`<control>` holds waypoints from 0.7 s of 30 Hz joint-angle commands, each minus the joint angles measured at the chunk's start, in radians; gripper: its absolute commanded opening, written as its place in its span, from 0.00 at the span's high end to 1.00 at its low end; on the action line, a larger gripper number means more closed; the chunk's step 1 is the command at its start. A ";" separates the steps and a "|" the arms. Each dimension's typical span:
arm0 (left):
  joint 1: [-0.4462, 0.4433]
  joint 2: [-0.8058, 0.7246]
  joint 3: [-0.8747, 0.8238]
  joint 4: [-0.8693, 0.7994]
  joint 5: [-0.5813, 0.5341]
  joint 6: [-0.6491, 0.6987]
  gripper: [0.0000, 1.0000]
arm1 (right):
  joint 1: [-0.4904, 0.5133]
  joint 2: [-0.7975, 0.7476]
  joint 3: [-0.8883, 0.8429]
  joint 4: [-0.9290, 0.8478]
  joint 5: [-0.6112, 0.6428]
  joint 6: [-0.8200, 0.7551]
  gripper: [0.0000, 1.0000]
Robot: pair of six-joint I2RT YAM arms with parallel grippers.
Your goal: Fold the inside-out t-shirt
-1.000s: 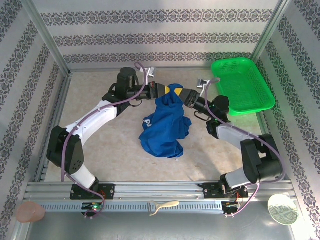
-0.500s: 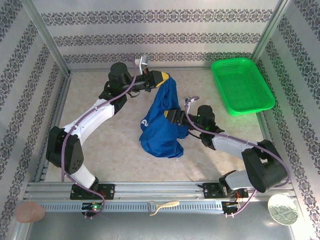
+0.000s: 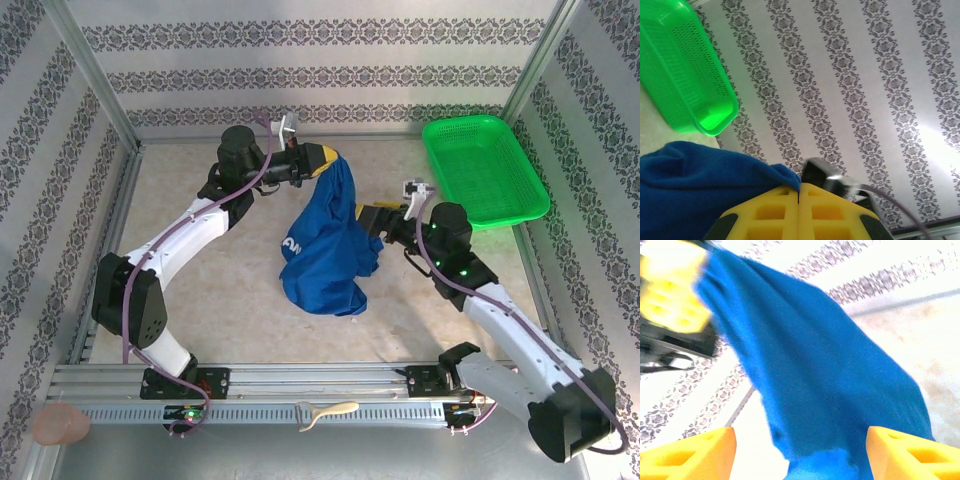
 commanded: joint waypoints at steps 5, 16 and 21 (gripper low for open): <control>0.003 -0.048 -0.005 -0.045 -0.012 0.059 1.00 | 0.071 0.129 0.202 -0.159 0.080 -0.157 0.28; 0.001 -0.087 -0.025 -0.041 -0.002 0.029 1.00 | 0.022 0.369 0.335 -0.100 0.020 -0.150 0.88; 0.029 -0.065 -0.036 -0.078 -0.050 0.055 1.00 | -0.018 0.330 0.329 -0.067 -0.255 -0.143 1.00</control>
